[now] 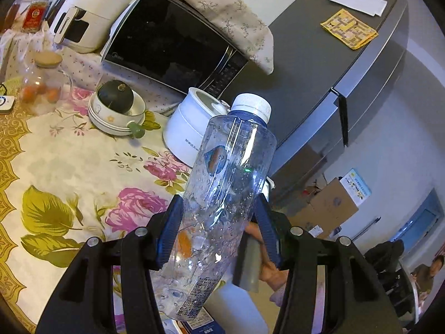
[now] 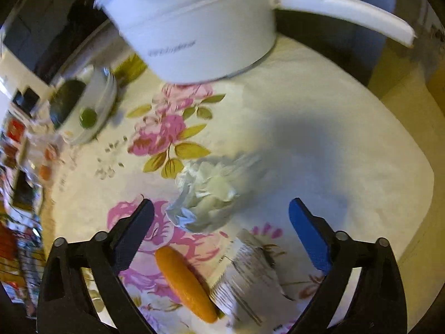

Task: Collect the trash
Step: 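Grasp the crumpled silver foil with the right tool while the left tool holds the bottle, then drop the foil into the bin with the right tool while the left tool carries the bottle there and opens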

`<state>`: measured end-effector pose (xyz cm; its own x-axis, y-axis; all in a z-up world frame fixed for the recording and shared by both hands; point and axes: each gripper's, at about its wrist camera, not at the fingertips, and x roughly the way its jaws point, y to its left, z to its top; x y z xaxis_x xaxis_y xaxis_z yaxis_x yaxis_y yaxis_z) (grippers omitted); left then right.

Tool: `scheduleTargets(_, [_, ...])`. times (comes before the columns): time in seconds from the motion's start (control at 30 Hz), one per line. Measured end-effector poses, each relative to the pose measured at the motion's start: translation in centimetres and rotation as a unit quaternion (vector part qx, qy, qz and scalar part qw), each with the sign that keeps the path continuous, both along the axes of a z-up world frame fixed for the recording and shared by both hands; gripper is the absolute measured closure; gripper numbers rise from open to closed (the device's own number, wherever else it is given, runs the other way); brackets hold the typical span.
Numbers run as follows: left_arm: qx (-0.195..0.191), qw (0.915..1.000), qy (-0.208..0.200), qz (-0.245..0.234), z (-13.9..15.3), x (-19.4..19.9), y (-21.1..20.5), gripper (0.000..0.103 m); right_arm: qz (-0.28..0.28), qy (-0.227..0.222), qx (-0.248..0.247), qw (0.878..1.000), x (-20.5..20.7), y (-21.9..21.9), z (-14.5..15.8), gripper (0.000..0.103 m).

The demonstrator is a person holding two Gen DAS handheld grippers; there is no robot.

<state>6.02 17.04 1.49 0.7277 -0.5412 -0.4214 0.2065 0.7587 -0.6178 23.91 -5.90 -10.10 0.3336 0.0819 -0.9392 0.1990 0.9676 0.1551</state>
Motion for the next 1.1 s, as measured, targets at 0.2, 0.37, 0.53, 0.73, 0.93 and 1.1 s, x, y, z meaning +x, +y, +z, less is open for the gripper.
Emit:
scheduleTargets(0.2, [0.01,0.9999,0.006,0.002,-0.6,-0.1,0.3,0.05,0.004,0.011,-0.012,1.0,0.9,1.3,-1.0,0.042])
scheduleTargets(0.37, [0.011,0.9999,0.009,0.005,-0.8,-0.1,0.4,0.05,0.003,0.003,-0.012,1.0,1.2,1.0,-0.4,0.067])
scheduleTargets(0.53, [0.012,0.9998,0.013,0.007,-0.9,0.0,0.2,0.05,0.016,-0.029,-0.017,0.999,0.4,0.6,1.4,0.082])
scheduleTargets(0.73, [0.011,0.9998,0.012,0.007,-0.9,-0.3,-0.2,0.05,0.018,-0.088,-0.027,0.996,-2.3,-1.2,5.4,0.082])
scheduleTargets(0.93, [0.007,0.9999,0.01,0.001,-0.8,-0.9,-0.7,0.05,0.038,-0.149,-0.058,0.986,-8.0,-3.3,10.0,0.082])
scheduleTargets(1.1, [0.01,0.9999,0.009,-0.009,-0.8,-1.7,-1.7,0.05,0.061,-0.163,-0.072,0.982,-14.7,-4.7,10.8,0.081])
